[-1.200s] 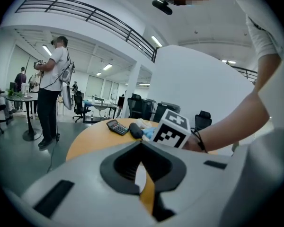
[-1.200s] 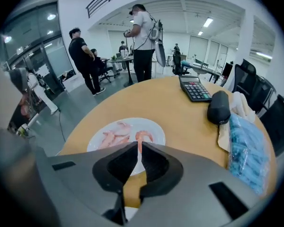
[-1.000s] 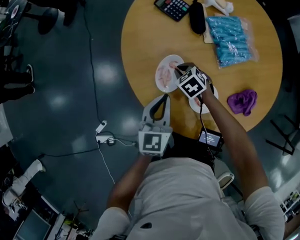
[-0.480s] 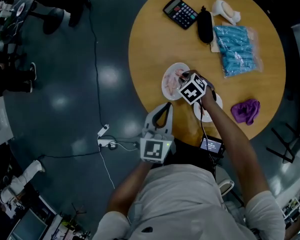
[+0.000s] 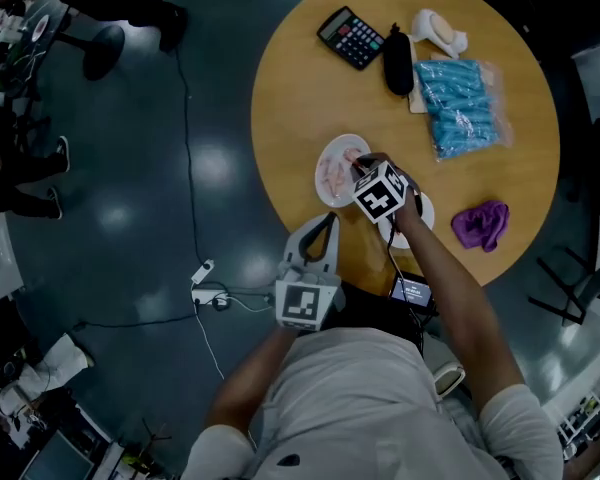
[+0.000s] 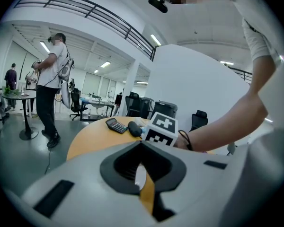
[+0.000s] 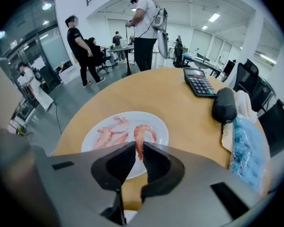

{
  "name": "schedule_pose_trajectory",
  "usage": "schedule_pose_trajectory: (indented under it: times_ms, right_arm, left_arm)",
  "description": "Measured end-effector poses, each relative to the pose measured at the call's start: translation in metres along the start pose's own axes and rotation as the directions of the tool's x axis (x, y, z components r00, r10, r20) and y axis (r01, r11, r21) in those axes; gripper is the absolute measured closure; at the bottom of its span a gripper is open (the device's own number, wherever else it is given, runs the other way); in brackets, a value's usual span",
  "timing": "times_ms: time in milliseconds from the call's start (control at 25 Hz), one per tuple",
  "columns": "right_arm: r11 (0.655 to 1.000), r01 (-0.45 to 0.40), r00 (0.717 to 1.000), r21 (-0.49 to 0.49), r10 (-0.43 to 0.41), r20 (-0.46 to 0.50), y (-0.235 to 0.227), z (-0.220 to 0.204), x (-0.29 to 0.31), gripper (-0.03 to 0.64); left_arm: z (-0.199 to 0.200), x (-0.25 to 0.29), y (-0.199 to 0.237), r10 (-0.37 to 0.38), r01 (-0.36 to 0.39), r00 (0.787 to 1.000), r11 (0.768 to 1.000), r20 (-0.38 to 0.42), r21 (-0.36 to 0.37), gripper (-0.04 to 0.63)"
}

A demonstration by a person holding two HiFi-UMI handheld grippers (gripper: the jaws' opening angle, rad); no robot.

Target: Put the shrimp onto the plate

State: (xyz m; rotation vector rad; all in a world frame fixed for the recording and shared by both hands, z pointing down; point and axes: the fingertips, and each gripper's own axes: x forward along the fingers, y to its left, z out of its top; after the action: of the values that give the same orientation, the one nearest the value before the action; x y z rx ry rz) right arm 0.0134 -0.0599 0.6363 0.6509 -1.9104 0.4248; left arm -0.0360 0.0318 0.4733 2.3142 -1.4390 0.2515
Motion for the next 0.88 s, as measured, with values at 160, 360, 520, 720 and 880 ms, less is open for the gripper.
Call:
schedule_pose_trajectory:
  times_ms: [160, 360, 520, 720, 880]
  right_arm:
    - [0.994, 0.006, 0.996, 0.111, -0.015, 0.085, -0.01, -0.018, -0.041, 0.56]
    - [0.983, 0.032, 0.994, 0.183, -0.05, 0.097, -0.016, -0.083, -0.08, 0.56]
    - [0.977, 0.038, 0.998, 0.209, -0.049, 0.05, -0.011, -0.135, -0.079, 0.561]
    - [0.973, 0.051, 0.998, 0.226, -0.055, 0.015, -0.005, -0.161, -0.066, 0.56]
    - [0.979, 0.058, 0.998, 0.197, -0.057, -0.012, -0.005, -0.166, -0.06, 0.56]
  left_arm:
    - [0.007, 0.001, -0.01, -0.019, 0.019, 1.0, 1.0, -0.001, 0.0, 0.588]
    - [0.008, 0.004, -0.021, -0.053, 0.054, 0.999, 0.997, -0.003, 0.057, 0.588]
    - [0.008, 0.005, -0.03, -0.058, 0.058, 0.998, 0.996, -0.01, 0.062, 0.588]
    - [0.006, 0.001, -0.041, -0.056, 0.057, 0.998, 0.997, -0.02, 0.043, 0.588]
    - [0.004, 0.001, -0.044, -0.052, 0.053, 0.998, 0.998, -0.029, 0.045, 0.588]
